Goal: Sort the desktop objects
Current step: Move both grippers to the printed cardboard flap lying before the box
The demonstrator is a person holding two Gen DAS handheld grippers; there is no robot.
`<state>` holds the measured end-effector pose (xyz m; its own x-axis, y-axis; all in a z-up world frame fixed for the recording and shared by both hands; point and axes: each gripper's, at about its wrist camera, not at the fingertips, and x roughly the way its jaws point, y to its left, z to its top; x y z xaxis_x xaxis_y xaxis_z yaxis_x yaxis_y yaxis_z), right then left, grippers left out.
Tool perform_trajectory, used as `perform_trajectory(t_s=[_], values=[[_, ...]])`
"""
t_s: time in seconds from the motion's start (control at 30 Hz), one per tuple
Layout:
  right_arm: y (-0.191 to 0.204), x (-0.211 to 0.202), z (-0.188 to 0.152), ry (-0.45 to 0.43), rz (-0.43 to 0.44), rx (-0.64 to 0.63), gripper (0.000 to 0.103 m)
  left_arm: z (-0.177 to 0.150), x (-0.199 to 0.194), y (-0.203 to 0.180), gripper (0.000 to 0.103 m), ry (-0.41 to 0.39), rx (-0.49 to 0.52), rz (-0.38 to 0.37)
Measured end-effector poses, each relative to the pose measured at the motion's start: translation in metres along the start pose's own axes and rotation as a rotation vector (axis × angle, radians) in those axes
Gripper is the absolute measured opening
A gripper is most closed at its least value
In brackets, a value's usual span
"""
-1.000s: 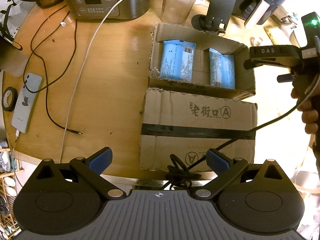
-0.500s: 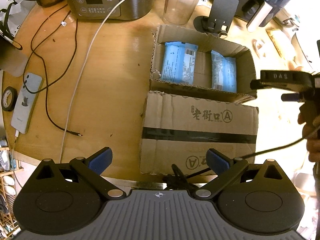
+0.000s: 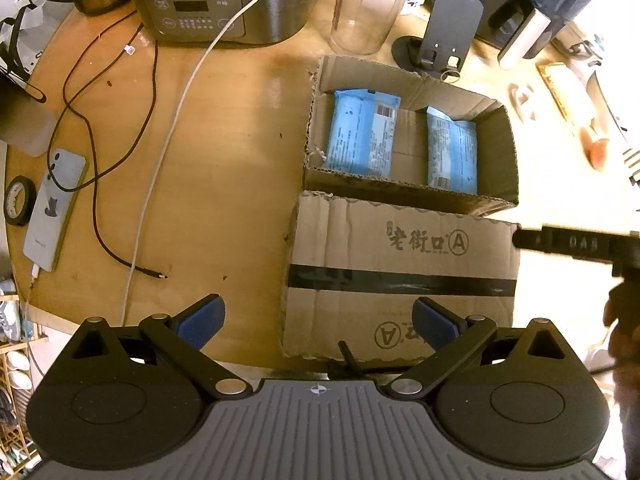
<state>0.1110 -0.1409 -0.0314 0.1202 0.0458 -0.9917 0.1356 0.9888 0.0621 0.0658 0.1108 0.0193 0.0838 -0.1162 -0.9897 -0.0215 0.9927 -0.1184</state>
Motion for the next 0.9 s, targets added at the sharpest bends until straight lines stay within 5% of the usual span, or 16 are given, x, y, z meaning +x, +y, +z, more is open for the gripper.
perform_trajectory(t_s=[0.9], values=[[-0.002,0.0,-0.038,0.036,0.014,-0.01,0.103,0.012,0.011,0.01,0.103,0.034,0.019,-0.005]])
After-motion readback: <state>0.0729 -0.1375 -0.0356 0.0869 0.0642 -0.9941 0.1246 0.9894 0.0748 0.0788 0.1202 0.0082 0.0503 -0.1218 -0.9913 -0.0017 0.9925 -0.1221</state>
